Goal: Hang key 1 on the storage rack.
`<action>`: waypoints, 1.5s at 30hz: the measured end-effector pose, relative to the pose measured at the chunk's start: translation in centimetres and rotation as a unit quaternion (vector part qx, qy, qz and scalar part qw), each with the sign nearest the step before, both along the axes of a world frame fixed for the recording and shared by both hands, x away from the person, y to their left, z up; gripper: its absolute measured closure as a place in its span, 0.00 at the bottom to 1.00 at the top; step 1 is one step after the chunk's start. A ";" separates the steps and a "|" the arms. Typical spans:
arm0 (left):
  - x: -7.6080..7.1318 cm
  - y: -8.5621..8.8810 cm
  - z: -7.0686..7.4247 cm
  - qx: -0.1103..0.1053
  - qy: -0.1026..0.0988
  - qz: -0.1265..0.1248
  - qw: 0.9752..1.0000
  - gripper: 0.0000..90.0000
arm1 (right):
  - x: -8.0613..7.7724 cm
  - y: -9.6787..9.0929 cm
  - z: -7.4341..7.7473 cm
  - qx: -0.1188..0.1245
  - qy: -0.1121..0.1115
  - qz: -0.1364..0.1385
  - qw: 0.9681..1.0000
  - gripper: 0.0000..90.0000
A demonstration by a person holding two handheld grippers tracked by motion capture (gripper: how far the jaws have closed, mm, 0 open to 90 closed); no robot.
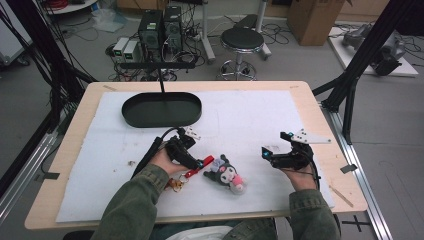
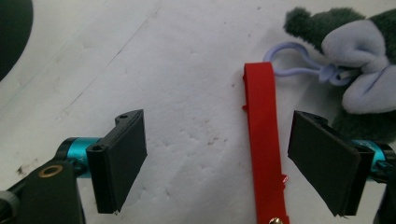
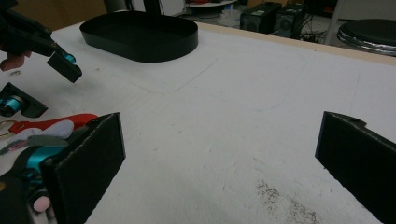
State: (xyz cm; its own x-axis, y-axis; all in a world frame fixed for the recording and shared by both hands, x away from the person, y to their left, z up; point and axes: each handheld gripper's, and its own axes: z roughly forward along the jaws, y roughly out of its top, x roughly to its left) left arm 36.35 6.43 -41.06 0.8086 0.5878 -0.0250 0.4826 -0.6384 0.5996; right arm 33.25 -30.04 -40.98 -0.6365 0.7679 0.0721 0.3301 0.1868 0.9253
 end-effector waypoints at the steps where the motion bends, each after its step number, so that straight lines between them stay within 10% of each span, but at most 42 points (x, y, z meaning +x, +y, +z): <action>1: 0.0 -0.3 0.0 0.000 -0.001 0.001 1.000 0.23 | 0.0 0.0 0.0 -0.001 -0.001 0.000 1.000 0.00; 21: 0.2 -2.3 -1.3 0.040 0.021 -0.018 0.999 0.42 | 0.2 -0.2 -0.2 -0.005 0.007 -0.001 1.000 0.00; 32: 0.2 -2.3 -1.3 0.028 0.019 -0.028 0.999 0.79 | 0.2 -0.2 -0.2 -0.001 0.007 0.000 1.000 0.00; 45: 0.6 -1.4 -0.7 -0.002 0.023 -0.029 0.999 0.83 | 0.2 -0.5 -0.2 0.002 0.006 -0.013 1.000 0.00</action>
